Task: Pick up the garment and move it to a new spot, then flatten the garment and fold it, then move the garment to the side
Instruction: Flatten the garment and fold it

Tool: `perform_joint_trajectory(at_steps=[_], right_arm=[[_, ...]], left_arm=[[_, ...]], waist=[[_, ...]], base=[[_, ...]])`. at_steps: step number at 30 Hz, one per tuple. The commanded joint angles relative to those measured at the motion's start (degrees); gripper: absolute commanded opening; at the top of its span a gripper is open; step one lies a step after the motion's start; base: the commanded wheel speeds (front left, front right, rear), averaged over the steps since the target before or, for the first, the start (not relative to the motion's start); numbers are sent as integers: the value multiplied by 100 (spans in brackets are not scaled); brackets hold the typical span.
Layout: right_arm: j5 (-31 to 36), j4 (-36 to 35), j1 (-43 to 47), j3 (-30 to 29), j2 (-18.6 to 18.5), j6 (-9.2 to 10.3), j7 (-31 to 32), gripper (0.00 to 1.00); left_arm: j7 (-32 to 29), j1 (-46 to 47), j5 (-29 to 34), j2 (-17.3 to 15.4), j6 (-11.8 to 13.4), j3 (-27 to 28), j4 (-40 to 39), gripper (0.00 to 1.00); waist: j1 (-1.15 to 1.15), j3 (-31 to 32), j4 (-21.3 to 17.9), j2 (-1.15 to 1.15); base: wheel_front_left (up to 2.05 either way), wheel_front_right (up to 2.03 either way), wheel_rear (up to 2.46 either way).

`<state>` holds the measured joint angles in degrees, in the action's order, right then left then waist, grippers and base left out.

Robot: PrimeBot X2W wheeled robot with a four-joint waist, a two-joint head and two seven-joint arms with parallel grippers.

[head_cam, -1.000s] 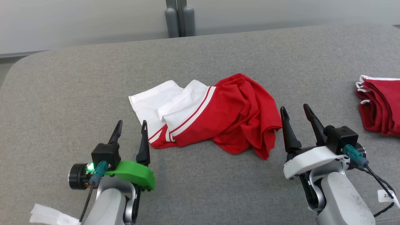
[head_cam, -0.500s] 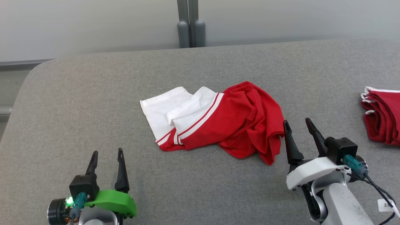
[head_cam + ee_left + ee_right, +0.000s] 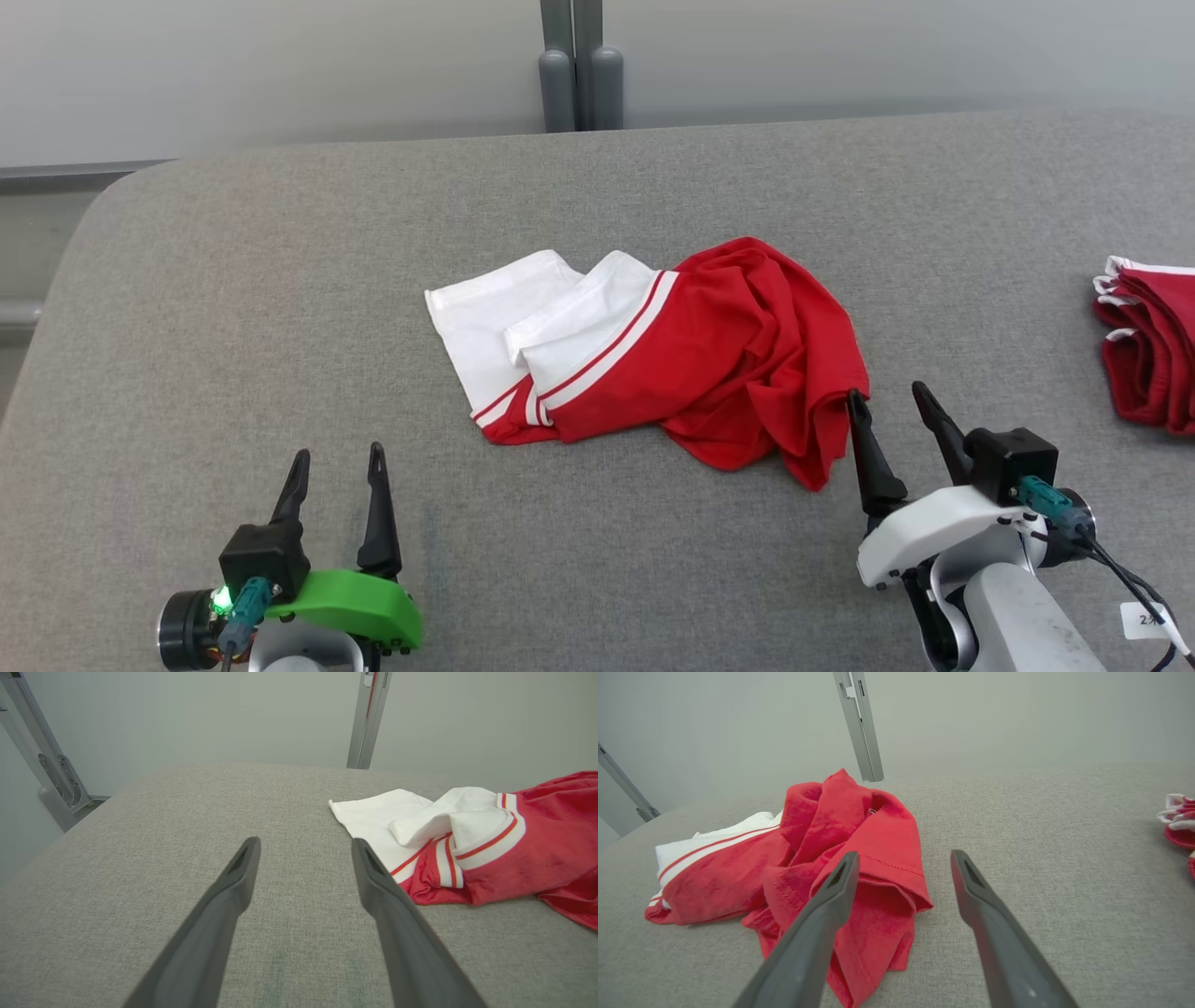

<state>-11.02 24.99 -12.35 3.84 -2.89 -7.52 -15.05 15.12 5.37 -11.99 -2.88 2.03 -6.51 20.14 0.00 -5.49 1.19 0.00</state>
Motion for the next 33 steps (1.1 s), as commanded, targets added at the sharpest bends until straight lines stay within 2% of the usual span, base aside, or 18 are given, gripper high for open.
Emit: perform_joint_trajectory(at_steps=[1, 8, 17, 22, 23, 24, 25, 28, 30, 33], right_arm=[[-73, 64, -6, -15, -7, 7, -15, 100], [-186, 375, -163, -216, -8, 7, -15, 100], [50, 773, -368, -392, -10, 6, -16, 100], [-33, 987, -476, -337, -10, 6, -15, 100], [-50, 1007, -491, -318, -10, 6, -16, 87], [-72, 1030, -508, -309, -10, 6, -16, 61], [-91, 1051, -525, -300, -11, 6, -16, 46], [-133, 1091, -584, -300, -10, 6, -15, 15], [-133, 1117, -609, -312, -10, 6, -15, 0], [-112, 1135, -675, -345, -10, 6, -16, 0]], left_arm=[[1, 63, -51, -8, 15, -28, -22, 100], [1, 116, -81, -9, 12, -150, -22, 100], [0, 164, -105, -9, 20, -168, -36, 100], [0, 210, -136, -9, 26, -202, -35, 100], [0, 224, -144, -8, 28, -205, -39, 100], [0, 244, -156, -9, 29, -202, -38, 100], [0, 261, -165, -9, 29, -203, -37, 100], [0, 279, -186, -9, 34, -204, -44, 100], [0, 291, -191, -9, 40, -200, -50, 100], [0, 312, -202, -9, 45, -181, -60, 100]], waist=[[0, -37, 35, 0], [0, -148, 187, 0], [0, -285, 322, 0], [0, -374, 374, 0], [0, -392, 381, 0], [0, -412, 387, 0], [0, -430, 393, 0], [0, -470, 411, 0], [0, -492, 421, 0], [0, -517, 430, 0]], base=[[0, 0, 0], [0, 0, 0], [0, 0, 0], [0, 0, 0], [0, 0, 0], [0, 0, 0], [0, 0, 0], [0, 0, 0], [0, 0, 0], [0, 0, 0]])
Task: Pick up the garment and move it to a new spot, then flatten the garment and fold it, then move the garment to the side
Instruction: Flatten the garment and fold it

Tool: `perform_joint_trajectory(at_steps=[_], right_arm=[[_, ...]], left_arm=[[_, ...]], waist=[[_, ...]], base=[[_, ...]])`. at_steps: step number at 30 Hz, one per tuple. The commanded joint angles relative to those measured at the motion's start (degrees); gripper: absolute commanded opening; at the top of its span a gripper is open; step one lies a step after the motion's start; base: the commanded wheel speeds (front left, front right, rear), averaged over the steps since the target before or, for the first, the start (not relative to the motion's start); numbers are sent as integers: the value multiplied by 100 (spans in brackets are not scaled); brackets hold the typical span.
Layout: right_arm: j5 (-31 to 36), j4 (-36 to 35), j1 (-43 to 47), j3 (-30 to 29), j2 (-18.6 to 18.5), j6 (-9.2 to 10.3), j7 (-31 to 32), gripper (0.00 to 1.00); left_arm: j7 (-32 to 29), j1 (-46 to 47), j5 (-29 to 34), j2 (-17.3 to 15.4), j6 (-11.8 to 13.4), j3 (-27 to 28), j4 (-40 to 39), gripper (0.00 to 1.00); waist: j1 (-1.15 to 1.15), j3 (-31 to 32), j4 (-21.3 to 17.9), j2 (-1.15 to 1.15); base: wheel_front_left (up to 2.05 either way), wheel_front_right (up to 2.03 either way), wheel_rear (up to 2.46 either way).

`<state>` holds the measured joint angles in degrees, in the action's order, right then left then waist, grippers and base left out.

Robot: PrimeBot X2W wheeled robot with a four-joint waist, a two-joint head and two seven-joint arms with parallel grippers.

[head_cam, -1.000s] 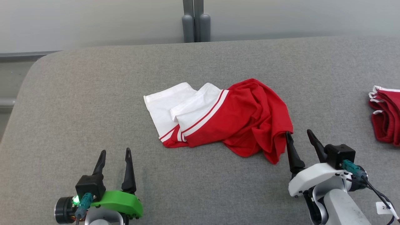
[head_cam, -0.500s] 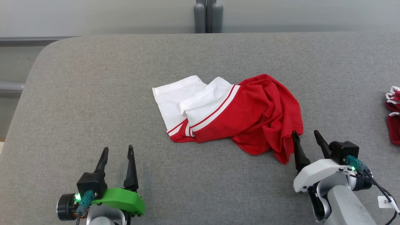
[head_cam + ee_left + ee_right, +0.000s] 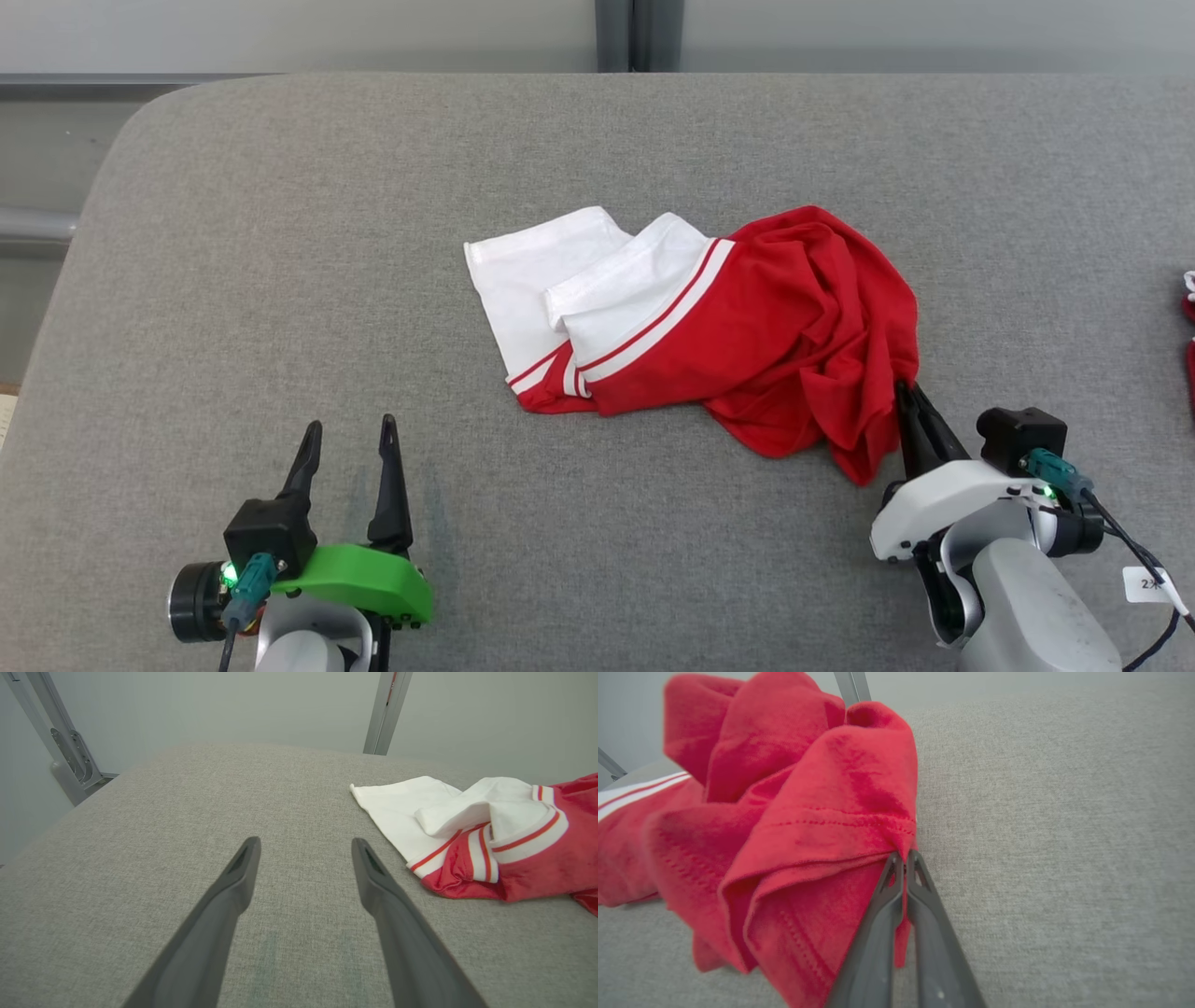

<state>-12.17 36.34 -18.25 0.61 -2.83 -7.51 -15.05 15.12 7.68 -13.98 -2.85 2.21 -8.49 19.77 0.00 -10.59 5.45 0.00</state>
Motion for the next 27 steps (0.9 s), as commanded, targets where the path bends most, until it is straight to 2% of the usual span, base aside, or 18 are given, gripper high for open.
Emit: perform_joint_trajectory(at_steps=[1, 6, 9, 19, 22, 27], right_arm=[[22, -16, -99, -45, -18, 5, -15, 0], [212, -258, -213, -313, -20, 5, -15, 0], [382, -415, -408, -489, -185, 5, -15, 0], [852, -365, -1663, -722, -1316, 5, -16, 0], [1031, -170, -2060, -730, -1654, 5, -15, 0], [1348, 333, -2587, -734, -1970, 5, 0, 0]], left_arm=[[0, 85, -8, -12, 28, 20, -27, 100], [0, 92, -51, -12, 27, 20, -23, 100], [0, 115, -86, -12, 27, -10, -26, 100], [0, 260, -266, -13, 26, -235, -9, 100], [0, 307, -291, -13, 47, -291, -22, 100], [0, 374, -352, -13, 60, -358, -34, 100]], waist=[[0, -12, 5, 0], [0, -43, 14, 0], [0, -75, 26, 0], [0, -288, 295, 0], [0, -386, 407, 0], [0, -554, 596, 0]], base=[[0, 0, 0], [0, 0, 0], [0, 0, 0], [0, 0, 0], [0, 0, 0], [0, 0, 0]])
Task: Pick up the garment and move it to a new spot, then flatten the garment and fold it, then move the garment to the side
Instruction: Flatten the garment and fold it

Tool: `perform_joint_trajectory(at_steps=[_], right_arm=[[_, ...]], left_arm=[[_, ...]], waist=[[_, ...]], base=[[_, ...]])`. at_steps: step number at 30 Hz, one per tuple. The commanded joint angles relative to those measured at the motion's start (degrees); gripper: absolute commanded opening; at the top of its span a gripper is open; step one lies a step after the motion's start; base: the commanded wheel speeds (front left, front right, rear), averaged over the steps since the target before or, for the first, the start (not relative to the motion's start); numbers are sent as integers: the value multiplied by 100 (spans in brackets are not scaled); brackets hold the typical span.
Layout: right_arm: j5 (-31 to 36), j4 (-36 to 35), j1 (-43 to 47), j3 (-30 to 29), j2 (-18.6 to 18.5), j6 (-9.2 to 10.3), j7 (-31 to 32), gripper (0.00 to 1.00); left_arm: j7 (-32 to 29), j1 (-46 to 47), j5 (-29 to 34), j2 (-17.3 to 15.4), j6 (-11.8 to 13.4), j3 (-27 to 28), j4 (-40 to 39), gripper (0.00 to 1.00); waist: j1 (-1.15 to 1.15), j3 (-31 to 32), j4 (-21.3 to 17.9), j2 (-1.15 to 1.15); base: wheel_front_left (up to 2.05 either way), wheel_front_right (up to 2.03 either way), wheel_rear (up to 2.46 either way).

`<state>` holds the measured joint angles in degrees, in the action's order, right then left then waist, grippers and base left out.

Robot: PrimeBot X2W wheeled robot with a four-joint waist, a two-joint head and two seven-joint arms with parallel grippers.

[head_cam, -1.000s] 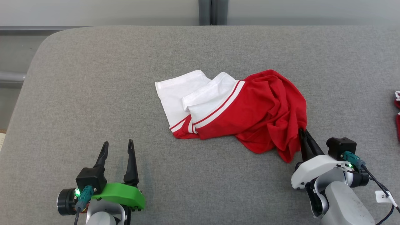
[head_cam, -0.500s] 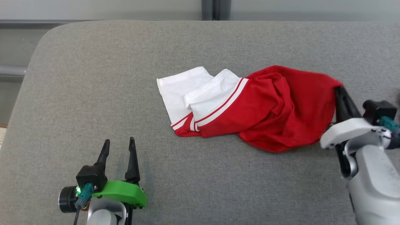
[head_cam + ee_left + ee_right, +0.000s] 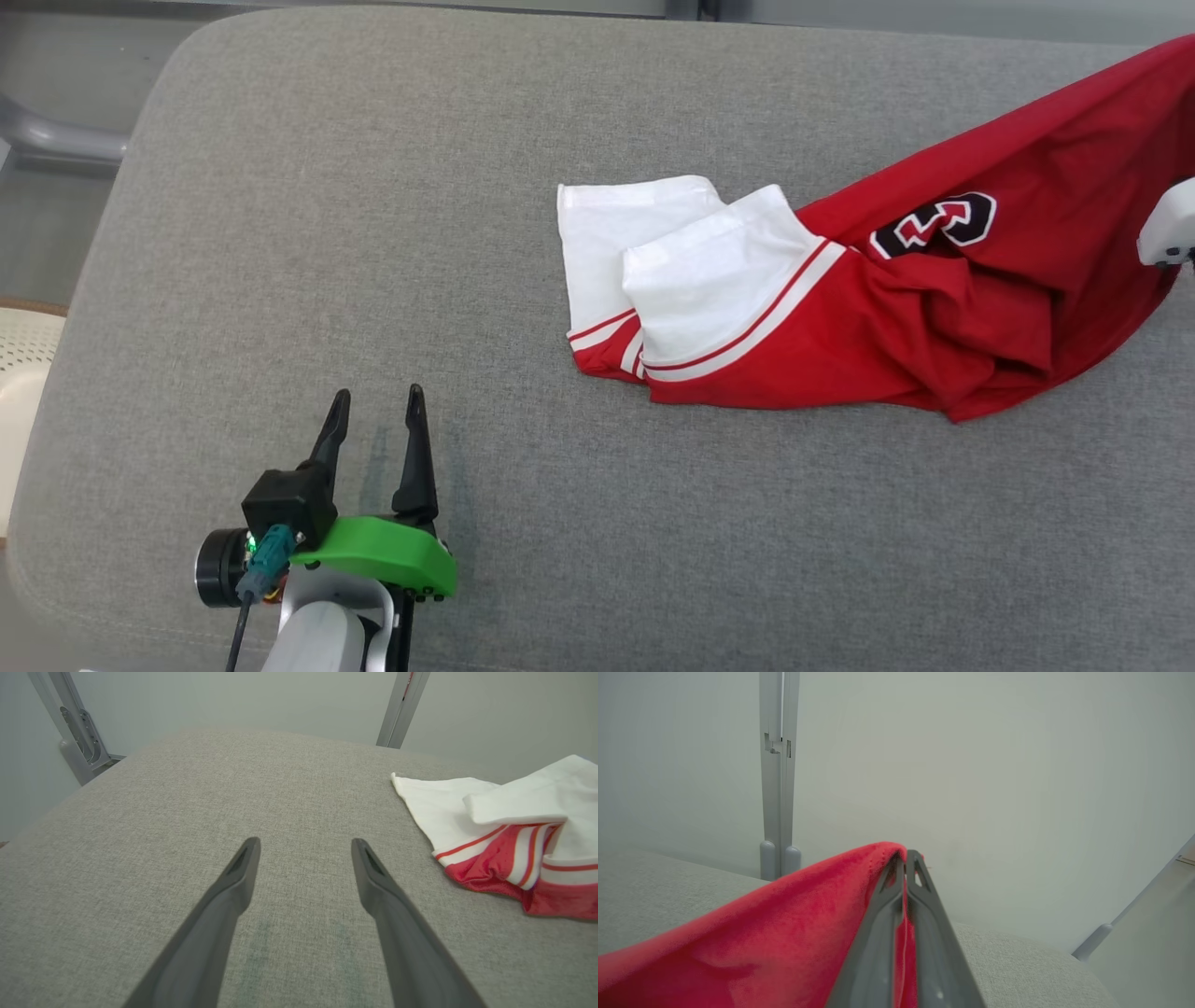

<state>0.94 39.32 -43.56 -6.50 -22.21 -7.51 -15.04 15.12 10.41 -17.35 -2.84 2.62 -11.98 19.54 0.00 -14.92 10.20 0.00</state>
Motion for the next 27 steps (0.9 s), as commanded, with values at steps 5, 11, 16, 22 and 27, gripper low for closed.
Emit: perform_joint_trajectory(at_steps=[5, 11, 16, 22, 27], right_arm=[[333, 588, -408, -267, -24, 5, 56, 100], [338, 700, -353, -353, 316, 5, -14, 100], [42, 280, 18, -190, 647, 5, -15, 100], [-431, -337, 808, 52, 962, 5, -15, 100], [-767, -745, 1598, 255, 1109, 5, -16, 100]], left_arm=[[0, 163, -65, -14, 43, -77, -48, 100], [0, 189, -55, -14, 92, -46, -52, 100], [-1, 172, 33, -14, 55, 8, -24, 100], [0, 160, 60, -15, 12, 21, 15, 100], [0, 59, 57, -15, 4, -10, 51, 100]], waist=[[0, -240, 253, 0], [0, -247, 191, 0], [0, -163, -15, 0], [0, 5, -252, 0], [0, 164, -393, 0]], base=[[0, 0, 0], [0, 0, 0], [0, 0, 0], [0, 0, 0], [0, 0, 0]])
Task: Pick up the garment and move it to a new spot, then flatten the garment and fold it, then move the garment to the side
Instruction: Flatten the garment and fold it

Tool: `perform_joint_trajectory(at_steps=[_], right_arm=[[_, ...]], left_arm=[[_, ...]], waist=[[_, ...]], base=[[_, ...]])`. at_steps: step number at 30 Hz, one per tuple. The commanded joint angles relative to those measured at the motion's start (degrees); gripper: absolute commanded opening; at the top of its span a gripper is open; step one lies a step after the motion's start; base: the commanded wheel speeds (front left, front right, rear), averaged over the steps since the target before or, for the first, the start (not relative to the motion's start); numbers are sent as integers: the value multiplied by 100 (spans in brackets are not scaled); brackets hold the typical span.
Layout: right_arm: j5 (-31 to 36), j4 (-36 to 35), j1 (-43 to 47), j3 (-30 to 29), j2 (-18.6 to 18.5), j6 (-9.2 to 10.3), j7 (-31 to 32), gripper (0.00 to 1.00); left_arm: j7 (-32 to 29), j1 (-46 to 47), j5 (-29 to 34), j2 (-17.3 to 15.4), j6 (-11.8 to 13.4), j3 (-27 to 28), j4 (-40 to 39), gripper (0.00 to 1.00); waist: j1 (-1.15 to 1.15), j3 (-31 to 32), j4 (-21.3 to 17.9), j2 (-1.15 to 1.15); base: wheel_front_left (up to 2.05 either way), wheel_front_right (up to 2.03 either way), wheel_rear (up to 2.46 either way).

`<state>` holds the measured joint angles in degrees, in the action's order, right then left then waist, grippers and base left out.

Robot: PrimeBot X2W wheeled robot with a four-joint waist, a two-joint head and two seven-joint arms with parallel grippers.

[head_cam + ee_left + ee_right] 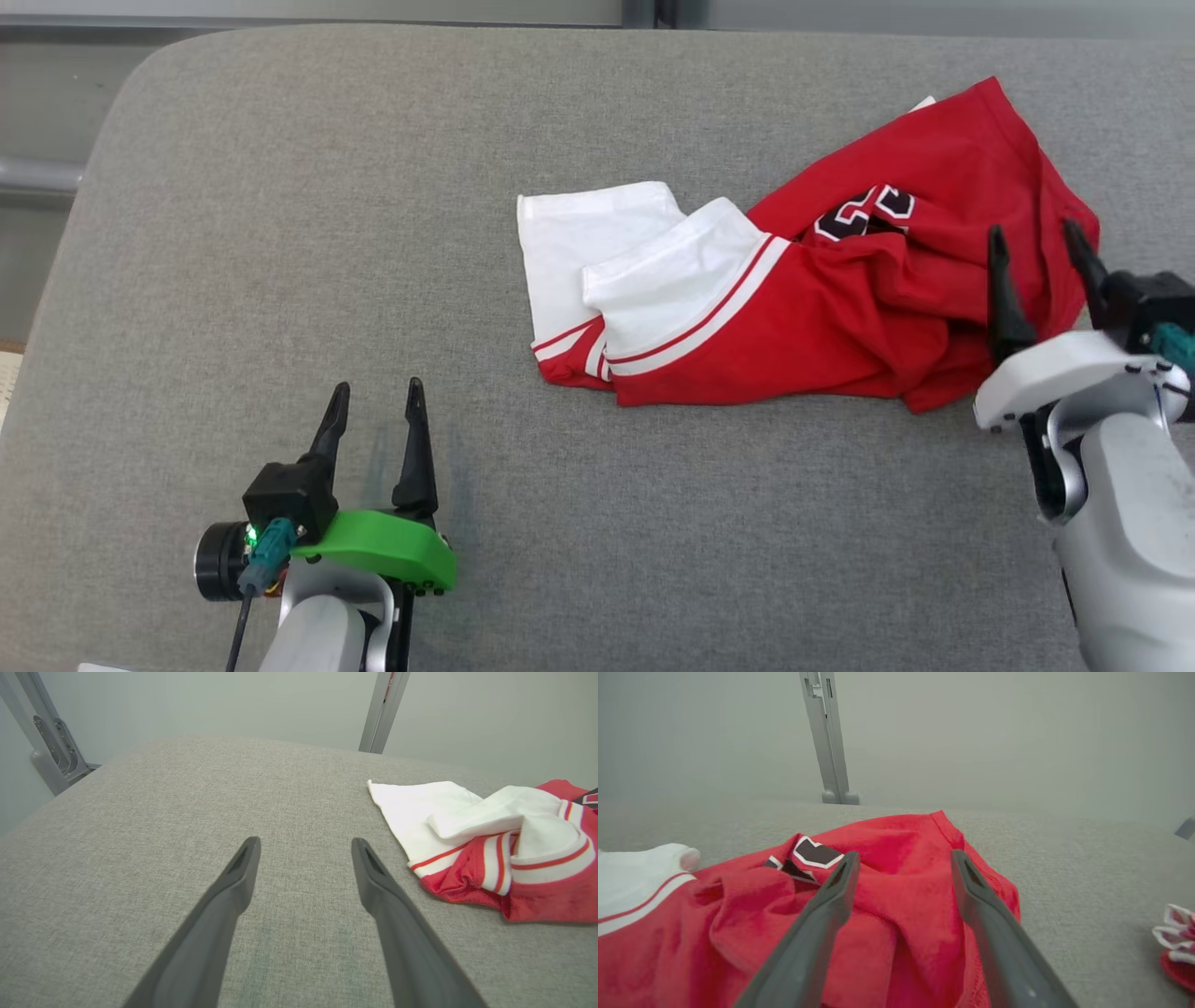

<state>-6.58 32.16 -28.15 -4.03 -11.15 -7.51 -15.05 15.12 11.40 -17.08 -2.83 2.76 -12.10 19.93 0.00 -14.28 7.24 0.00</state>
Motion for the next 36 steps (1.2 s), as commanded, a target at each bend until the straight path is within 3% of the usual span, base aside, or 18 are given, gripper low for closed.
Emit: perform_joint_trajectory(at_steps=[1, 13, 30, 31, 32, 33, 34, 35, 36], right_arm=[[-88, -123, 226, 22, 34, 5, -15, 100], [-503, -473, 1634, 296, 387, 5, -16, 100], [-273, 3, 1362, 588, 656, 5, -15, 100], [-259, 6, 1341, 578, 661, 5, -15, 95], [-241, 14, 1325, 571, 666, 5, -15, 73], [-220, 22, 1312, 568, 670, 5, -15, 50], [-195, 35, 1291, 570, 671, 5, -15, 8], [-188, 43, 1276, 560, 665, 5, -15, 0], [-176, 44, 1268, 523, 648, 5, -15, 0]], left_arm=[[0, -71, 38, -16, -28, -9, 34, 100], [0, -273, 14, -17, -52, -34, 103, 100], [0, -143, 31, -16, -49, -3, 77, 100], [0, -134, 34, -16, -48, -2, 75, 100], [0, -123, 34, -17, -42, -1, 74, 100], [0, -114, 31, -17, -36, 0, 71, 100], [0, -104, 31, -17, -35, 2, 67, 100], [0, -97, 34, -17, -33, 5, 66, 100], [0, -86, 41, -16, -38, 11, 66, 100]], waist=[[0, 132, -123, 0], [0, 348, -229, 0], [0, 125, -63, 0], [0, 112, -61, 0], [0, 98, -62, 0], [0, 88, -64, 0], [0, 78, -72, 0], [0, 75, -82, 0], [0, 76, -99, 0]], base=[[0, 0, 0], [0, 0, 0], [0, 0, 0], [0, 0, 0], [0, 0, 0], [0, 0, 0], [0, 0, 0], [0, 0, 0], [0, 0, 0]])
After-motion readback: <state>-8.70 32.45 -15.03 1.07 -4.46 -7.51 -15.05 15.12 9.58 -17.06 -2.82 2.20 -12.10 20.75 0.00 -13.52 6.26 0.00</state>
